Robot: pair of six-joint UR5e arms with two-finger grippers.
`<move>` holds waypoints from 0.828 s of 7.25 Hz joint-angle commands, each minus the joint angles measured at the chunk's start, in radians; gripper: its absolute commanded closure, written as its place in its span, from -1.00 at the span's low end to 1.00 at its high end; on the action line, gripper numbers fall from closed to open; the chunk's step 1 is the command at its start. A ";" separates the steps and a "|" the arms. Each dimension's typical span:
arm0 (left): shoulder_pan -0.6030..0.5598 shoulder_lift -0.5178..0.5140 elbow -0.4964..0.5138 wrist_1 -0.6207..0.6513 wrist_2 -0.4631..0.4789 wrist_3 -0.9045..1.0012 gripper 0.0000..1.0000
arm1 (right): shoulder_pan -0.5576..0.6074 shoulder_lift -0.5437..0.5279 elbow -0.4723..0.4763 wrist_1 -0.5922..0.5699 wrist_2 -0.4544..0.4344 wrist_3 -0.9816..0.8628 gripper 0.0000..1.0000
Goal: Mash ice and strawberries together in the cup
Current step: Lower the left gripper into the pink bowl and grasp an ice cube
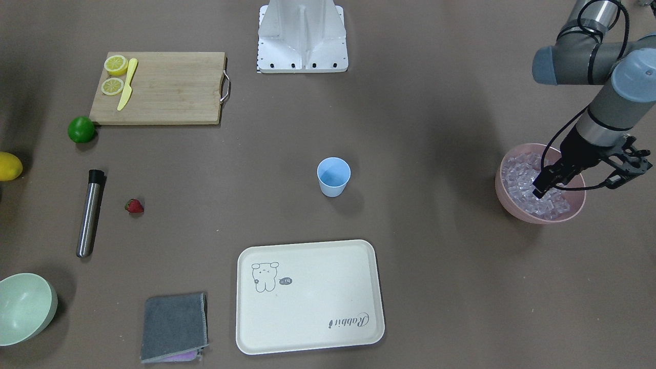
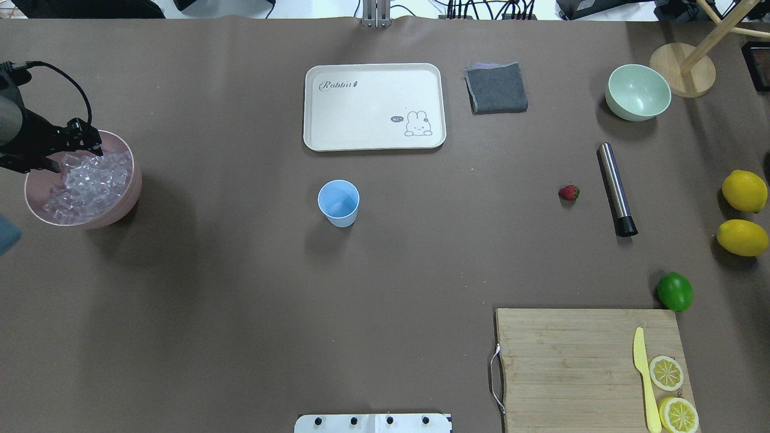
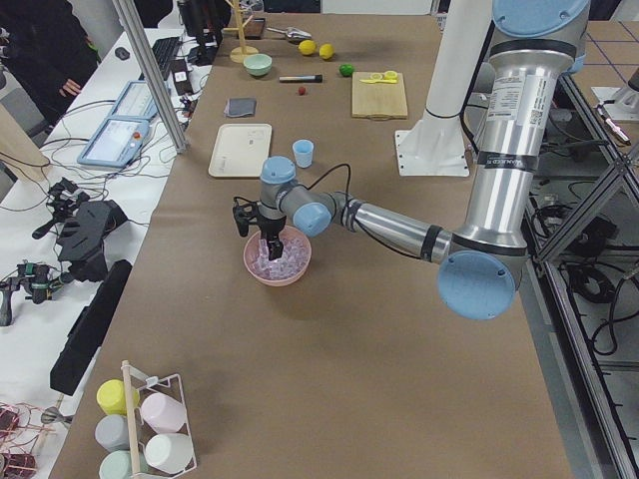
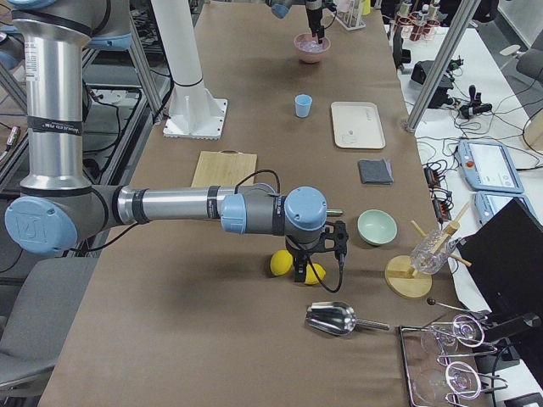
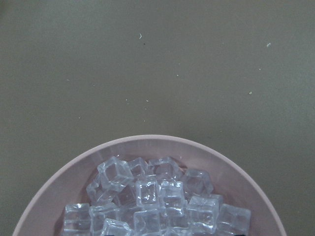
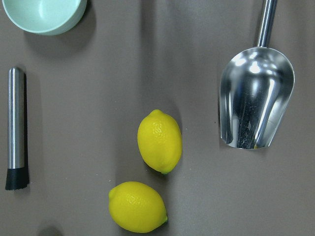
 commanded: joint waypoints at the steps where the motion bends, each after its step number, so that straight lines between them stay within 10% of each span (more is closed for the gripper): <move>1: 0.004 0.021 -0.001 -0.001 0.000 0.000 -0.69 | -0.002 0.000 -0.003 0.000 0.000 0.000 -1.00; 6: 0.019 0.024 0.000 -0.001 -0.001 -0.003 -0.64 | -0.002 0.002 -0.003 0.000 0.000 -0.002 -1.00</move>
